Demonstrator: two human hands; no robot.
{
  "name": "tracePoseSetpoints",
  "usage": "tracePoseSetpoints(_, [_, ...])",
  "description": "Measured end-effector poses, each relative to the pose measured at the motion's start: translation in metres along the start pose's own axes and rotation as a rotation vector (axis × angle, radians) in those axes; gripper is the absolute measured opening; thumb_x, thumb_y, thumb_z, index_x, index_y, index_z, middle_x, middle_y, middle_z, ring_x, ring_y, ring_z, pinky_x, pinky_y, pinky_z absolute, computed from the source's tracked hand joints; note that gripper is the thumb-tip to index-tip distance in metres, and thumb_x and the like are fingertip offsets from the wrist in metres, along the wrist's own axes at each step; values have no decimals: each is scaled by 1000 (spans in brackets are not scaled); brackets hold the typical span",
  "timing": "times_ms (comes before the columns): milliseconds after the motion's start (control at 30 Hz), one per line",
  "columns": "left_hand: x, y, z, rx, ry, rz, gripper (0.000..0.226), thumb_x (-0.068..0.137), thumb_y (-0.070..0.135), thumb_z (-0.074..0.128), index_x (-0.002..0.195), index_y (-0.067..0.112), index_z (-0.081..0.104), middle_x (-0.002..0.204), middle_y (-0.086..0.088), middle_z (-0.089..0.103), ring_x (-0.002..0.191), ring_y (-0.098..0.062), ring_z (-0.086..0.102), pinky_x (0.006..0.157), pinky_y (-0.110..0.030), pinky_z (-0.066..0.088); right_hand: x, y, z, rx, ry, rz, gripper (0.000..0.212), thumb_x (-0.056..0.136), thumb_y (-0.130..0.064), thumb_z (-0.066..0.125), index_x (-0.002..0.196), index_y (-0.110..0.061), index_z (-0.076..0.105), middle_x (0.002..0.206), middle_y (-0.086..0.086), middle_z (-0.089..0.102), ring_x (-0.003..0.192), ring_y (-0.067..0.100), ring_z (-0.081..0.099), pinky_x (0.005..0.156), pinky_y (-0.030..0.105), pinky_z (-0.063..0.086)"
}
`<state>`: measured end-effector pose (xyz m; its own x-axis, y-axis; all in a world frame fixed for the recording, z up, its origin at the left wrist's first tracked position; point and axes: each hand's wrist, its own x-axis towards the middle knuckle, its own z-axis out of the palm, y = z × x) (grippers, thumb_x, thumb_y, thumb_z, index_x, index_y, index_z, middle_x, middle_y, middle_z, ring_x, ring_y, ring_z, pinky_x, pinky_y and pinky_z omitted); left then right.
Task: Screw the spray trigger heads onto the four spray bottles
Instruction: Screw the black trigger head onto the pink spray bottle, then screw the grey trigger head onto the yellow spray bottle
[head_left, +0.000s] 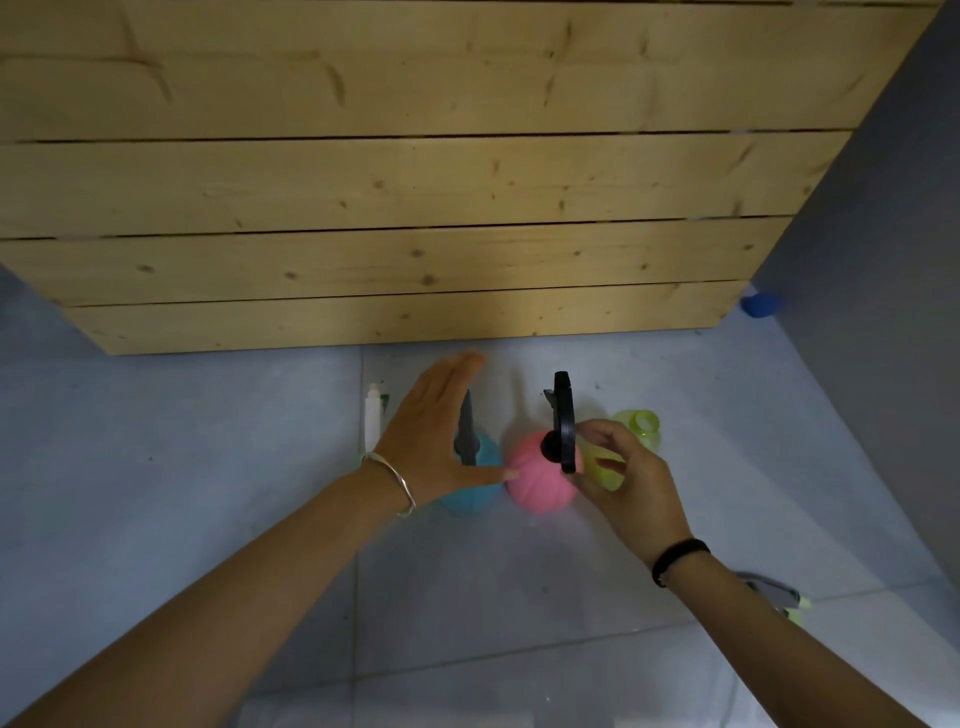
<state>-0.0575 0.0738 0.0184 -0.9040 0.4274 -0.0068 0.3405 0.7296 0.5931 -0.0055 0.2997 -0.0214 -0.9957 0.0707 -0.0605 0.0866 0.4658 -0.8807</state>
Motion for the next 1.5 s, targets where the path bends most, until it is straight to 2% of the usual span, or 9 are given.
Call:
tracePoseSetpoints(200, [18,35,13,-22,64,133,100,66,50,77,146,19,25,153,0,26,143,-18,16,118,-34,15,2,4,-41,-178,289,-135,40,76,-6,74,112,-18,60,117,-2,61,105,13,55,88,20,42])
tracePoseSetpoints(367, [33,58,30,-14,77,136,89,73,47,72,143,14,30,150,-2,32,143,-21,17,119,-37,13,17,17,-49,-84,192,36,42,80,-13,72,120,-13,61,118,-8,58,110,8,52,97,20,38])
tracePoseSetpoints(800, [56,102,79,-2,-134,271,96,67,47,77,144,23,26,149,2,32,141,-15,17,109,-20,7,-14,-6,-121,282,153,-17,22,76,-7,73,94,-18,66,100,1,72,97,10,68,84,21,52])
tracePoseSetpoints(1000, [58,125,115,-372,-414,74,102,51,50,83,136,41,26,135,9,49,122,-11,49,100,-32,43,-35,-4,-146,459,162,48,22,76,-4,68,97,-11,65,100,8,71,89,8,69,80,17,54])
tracePoseSetpoints(1100, [53,129,131,-437,-407,18,77,49,53,81,113,51,39,117,20,57,110,-3,56,88,-24,45,-44,12,-156,505,109,142,30,75,-13,69,105,-11,66,111,7,70,99,12,67,87,24,54])
tracePoseSetpoints(1200, [48,124,142,-480,-393,-31,77,49,49,84,114,43,44,115,15,60,108,-5,58,92,-28,47,-57,49,-168,453,174,343,37,78,-22,69,114,-17,63,123,-1,65,111,11,61,98,31,47])
tracePoseSetpoints(1367, [40,117,155,-442,-445,-56,79,50,48,87,113,52,39,116,16,58,111,-6,57,94,-27,46,-92,121,-160,221,286,876,30,80,-24,72,101,-4,63,107,13,63,95,22,53,88,37,44])
tracePoseSetpoints(1433, [38,116,159,-430,-455,-62,80,52,47,87,117,45,41,117,13,59,110,-7,58,95,-31,48,-100,136,-148,180,225,972,31,76,-31,75,90,-5,67,98,13,67,91,24,56,82,36,46])
tracePoseSetpoints(1500, [36,117,161,-423,-462,-60,81,53,46,87,119,43,42,117,12,60,109,-7,58,96,-33,48,-99,148,-138,138,244,1007,49,70,-37,79,101,0,68,105,16,69,93,27,62,81,33,49])
